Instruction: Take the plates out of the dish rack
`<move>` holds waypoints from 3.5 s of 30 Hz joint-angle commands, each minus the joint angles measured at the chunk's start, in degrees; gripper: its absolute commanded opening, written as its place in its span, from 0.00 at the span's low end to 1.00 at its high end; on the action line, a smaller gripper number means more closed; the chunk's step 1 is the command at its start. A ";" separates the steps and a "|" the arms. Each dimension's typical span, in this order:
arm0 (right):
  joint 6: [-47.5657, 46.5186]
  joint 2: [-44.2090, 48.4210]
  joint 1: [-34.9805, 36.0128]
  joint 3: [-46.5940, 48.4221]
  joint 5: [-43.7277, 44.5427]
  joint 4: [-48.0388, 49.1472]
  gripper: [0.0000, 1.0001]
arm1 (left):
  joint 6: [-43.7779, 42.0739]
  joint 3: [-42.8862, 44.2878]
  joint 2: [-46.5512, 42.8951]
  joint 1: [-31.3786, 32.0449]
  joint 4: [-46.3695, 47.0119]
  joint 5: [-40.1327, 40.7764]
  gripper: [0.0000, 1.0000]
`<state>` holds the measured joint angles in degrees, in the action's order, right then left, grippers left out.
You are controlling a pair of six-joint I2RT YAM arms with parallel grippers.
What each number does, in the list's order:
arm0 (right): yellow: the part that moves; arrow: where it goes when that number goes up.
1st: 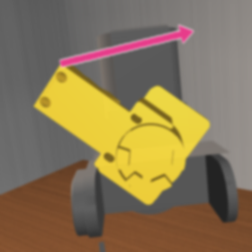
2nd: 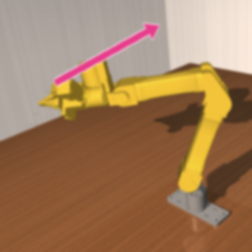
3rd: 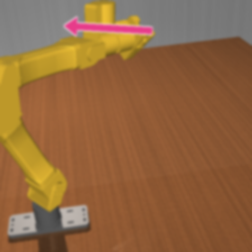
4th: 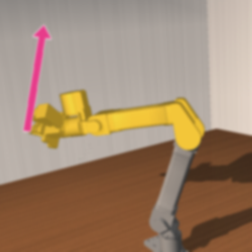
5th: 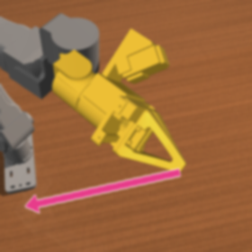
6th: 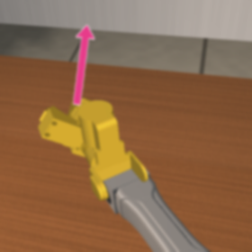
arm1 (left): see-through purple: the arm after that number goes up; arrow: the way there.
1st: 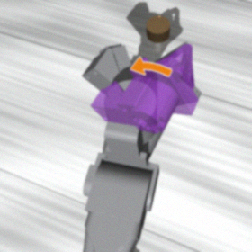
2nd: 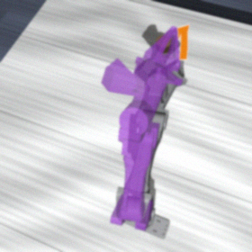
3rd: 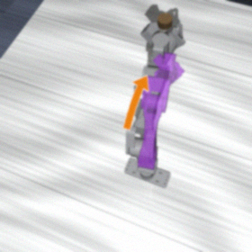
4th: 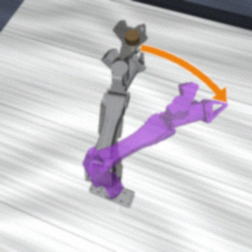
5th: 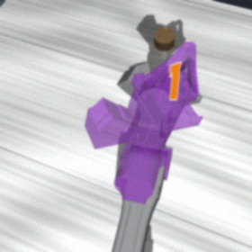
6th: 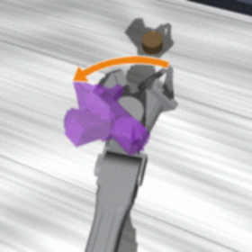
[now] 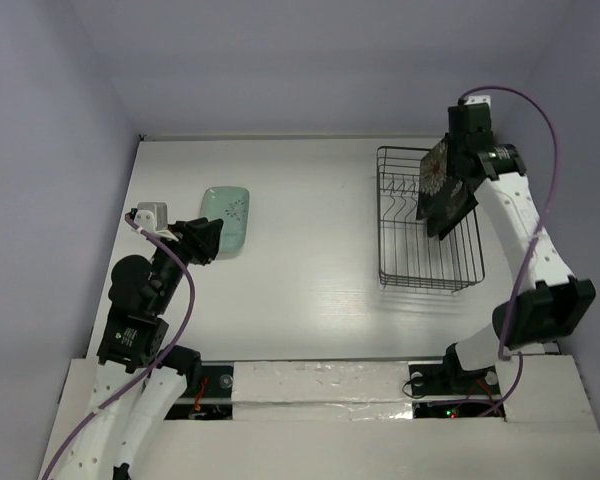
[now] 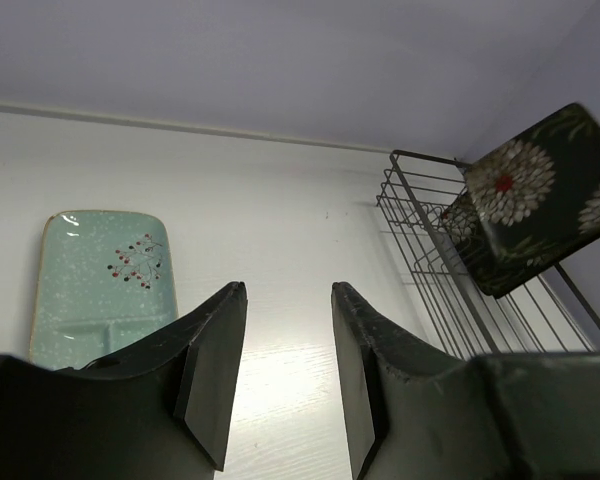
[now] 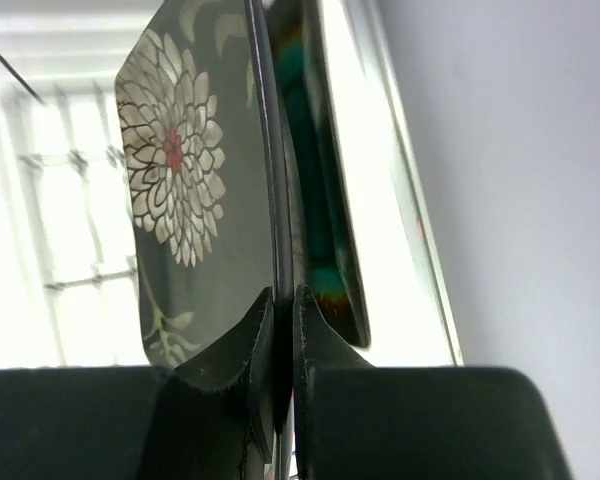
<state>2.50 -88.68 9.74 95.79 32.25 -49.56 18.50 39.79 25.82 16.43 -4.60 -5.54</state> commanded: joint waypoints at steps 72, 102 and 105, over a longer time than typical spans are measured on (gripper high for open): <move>14.20 11.52 7.59 -15.21 2.72 15.40 0.01 | -0.22 1.87 -1.04 -0.25 1.61 -0.17 0.36; 3.39 -7.90 -7.89 -0.08 -4.30 7.03 0.32 | -0.13 1.87 -0.60 0.27 1.61 -0.17 0.36; 3.04 -8.35 -7.89 0.54 -4.47 6.32 0.34 | -0.22 1.87 -0.60 0.27 1.44 0.00 0.36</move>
<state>7.16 -97.12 2.22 93.32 28.25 -42.13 18.50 39.79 25.32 16.43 -4.62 -5.52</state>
